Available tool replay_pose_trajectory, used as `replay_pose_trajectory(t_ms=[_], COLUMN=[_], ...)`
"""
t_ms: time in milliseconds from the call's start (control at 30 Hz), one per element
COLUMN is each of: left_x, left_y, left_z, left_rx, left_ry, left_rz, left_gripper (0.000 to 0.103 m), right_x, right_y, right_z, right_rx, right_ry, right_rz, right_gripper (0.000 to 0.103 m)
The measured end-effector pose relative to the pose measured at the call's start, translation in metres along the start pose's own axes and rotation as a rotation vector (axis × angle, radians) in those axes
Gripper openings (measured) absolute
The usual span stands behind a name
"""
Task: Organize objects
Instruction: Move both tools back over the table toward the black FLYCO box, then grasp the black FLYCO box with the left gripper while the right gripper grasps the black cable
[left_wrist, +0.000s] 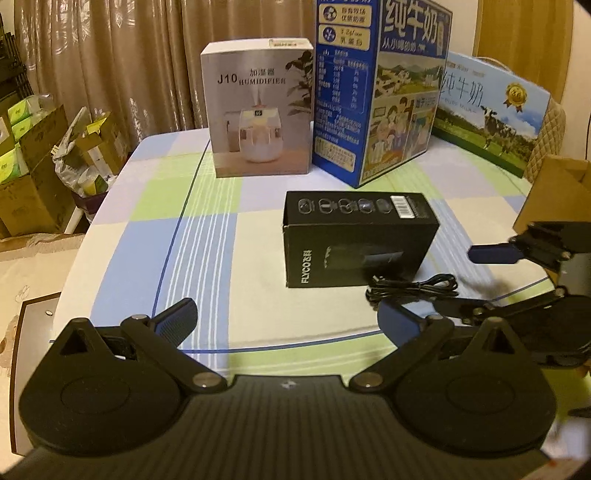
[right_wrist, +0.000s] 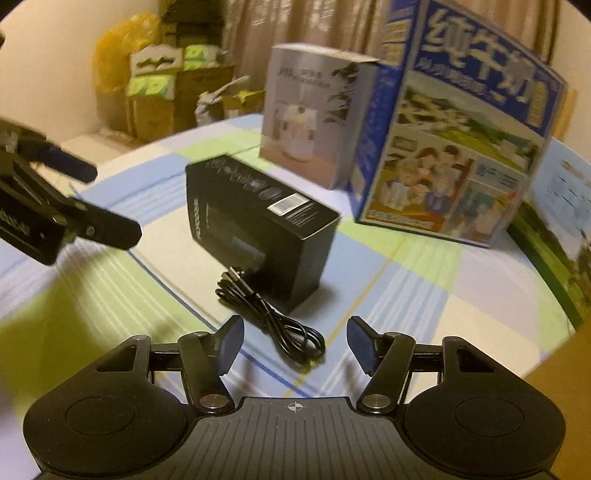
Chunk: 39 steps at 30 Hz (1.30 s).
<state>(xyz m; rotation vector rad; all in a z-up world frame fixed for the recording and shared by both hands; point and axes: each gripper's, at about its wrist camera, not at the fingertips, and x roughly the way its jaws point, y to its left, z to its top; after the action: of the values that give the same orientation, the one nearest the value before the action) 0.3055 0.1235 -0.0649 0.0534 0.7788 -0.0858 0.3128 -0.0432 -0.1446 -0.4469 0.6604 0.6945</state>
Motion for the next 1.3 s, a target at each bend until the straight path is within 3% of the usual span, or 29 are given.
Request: replay_pose_trajectory(t_ms=[267, 333, 500, 767, 1000, 1200, 1300], left_x=[0.004, 0.004, 0.005, 0.008, 0.008, 0.008, 0.007], left_y=[-0.002, -0.003, -0.003, -0.001, 0.000, 0.001, -0.003], left_z=[-0.002, -0.002, -0.003, -0.005, -0.005, -0.004, -0.002], left_rx=[0.012, 0.019, 0.012, 0.000, 0.002, 0.016, 0.070], left_ry=[0.017, 0.016, 0.023, 0.032, 0.034, 0.032, 0.021], left_rz=[-0.007, -0.004, -0.010, -0.016, -0.018, -0.027, -0.039], left_gripper=[0.102, 0.102, 0.102, 0.102, 0.102, 0.102, 0.102], right_x=[0.028, 0.028, 0.021, 0.005, 0.015, 0.005, -0.012], right_y=[0.001, -0.001, 0.003, 0.010, 0.026, 0.012, 0.007], right_z=[0.001, 0.000, 0.002, -0.003, -0.005, -0.002, 0.001], right_rx=[-0.058, -0.034, -0.034, 0.016, -0.027, 0.105, 0.162], right_ry=[0.007, 0.008, 0.057, 0.084, 0.075, 0.109, 0.109], right_rz=[0.041, 0.066, 0.077, 0.135, 0.116, 0.110, 0.096], right_gripper=[0.056, 0.040, 0.016, 0.015, 0.018, 0.012, 0.012])
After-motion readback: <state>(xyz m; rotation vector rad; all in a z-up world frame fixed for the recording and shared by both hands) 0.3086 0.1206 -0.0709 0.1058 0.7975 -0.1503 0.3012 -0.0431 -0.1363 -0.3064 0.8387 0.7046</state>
